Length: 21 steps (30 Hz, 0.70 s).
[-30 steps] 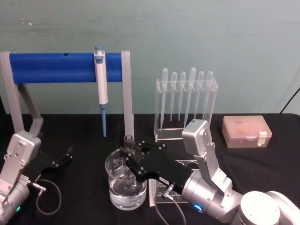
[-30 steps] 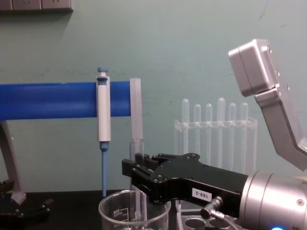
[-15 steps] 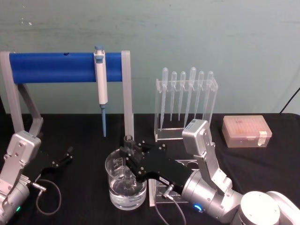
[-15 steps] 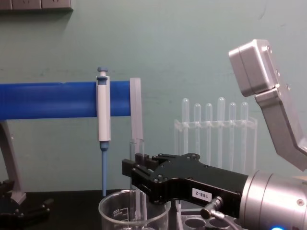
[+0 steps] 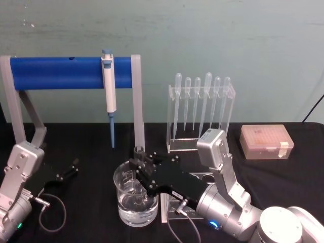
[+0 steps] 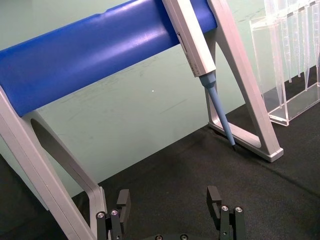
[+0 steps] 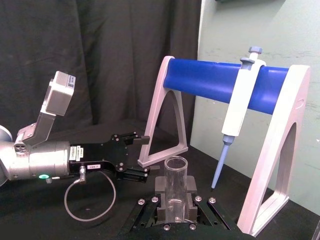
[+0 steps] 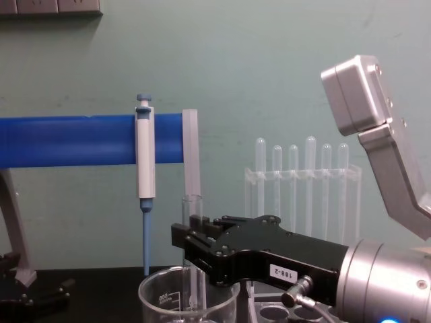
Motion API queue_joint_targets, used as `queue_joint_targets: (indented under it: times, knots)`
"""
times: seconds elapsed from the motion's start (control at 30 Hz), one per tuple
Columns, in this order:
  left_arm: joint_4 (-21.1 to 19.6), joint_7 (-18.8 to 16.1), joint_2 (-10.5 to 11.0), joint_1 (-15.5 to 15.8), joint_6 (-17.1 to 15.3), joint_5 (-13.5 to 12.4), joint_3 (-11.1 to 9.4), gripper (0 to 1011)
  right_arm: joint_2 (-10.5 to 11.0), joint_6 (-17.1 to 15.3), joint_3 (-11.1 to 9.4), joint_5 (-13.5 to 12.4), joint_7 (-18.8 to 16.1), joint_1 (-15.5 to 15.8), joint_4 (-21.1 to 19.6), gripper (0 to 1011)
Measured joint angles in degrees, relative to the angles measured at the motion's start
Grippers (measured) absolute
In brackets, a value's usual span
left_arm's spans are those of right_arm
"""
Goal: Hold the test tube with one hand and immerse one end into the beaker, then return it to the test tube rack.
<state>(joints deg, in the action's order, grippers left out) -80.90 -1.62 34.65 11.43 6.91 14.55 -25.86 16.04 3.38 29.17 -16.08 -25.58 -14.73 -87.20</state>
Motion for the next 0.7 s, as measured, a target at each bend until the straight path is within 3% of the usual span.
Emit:
queue_joint_targets:
  times: [0.7]
  knots:
    - [0.00,0.00,0.00,0.00,0.00,0.00,0.00,1000,0.00,0.00,0.00,0.00,0.00,0.00,0.00,224]
